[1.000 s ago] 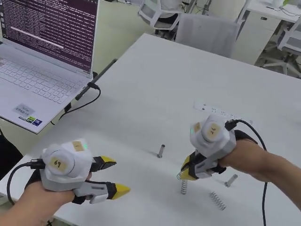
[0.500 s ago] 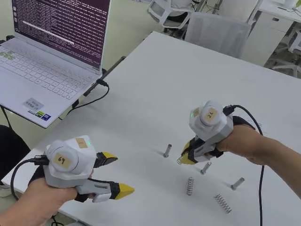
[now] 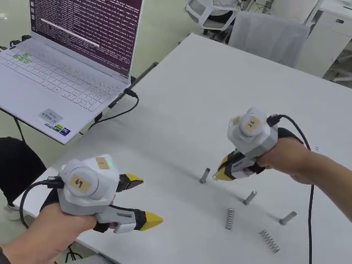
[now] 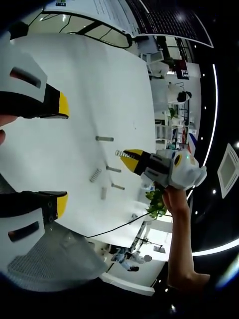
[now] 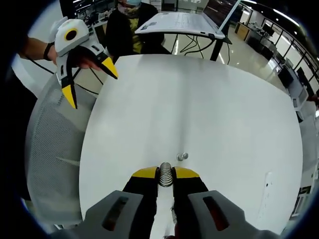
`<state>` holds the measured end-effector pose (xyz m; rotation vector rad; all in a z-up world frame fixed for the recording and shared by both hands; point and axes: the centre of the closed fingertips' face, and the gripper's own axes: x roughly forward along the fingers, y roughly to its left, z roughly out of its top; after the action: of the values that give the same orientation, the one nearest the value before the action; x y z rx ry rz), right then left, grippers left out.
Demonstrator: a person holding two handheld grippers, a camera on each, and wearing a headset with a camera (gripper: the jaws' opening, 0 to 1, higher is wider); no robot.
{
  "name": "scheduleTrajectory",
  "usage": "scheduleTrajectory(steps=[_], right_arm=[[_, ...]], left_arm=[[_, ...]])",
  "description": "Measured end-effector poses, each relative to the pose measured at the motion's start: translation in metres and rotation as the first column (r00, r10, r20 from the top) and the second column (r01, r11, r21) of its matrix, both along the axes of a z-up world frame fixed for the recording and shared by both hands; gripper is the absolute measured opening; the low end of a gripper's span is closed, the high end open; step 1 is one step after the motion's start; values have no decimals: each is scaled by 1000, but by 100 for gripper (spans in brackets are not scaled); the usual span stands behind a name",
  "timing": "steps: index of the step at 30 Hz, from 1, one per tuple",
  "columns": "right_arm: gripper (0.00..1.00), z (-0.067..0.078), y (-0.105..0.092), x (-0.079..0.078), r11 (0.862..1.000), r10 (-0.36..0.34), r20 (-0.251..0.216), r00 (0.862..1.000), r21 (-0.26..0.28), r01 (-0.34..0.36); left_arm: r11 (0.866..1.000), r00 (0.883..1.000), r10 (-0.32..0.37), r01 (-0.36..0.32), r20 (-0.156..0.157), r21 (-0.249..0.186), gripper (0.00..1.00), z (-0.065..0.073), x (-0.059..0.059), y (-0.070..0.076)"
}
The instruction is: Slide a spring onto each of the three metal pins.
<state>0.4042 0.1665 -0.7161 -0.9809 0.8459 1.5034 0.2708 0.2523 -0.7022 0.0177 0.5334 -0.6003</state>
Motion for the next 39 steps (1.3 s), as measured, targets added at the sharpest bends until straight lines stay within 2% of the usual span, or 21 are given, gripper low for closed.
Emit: scheduleTrajectory(steps=[11, 27, 39], right_arm=[[8, -2, 9, 14, 1000, -13, 16, 1000, -2, 13], [8, -13, 21, 27, 999, 15, 30, 999, -41, -14], [8, -19, 20, 20, 996, 43, 18, 999, -72, -42]], left_arm=[[1000, 1000, -10, 10, -5, -2, 54, -1, -1, -5], [1000, 1000, -6, 6, -9, -19, 55, -1, 2, -9], [1000, 1000, 4, -4, -13, -17, 56, 0, 3, -5]])
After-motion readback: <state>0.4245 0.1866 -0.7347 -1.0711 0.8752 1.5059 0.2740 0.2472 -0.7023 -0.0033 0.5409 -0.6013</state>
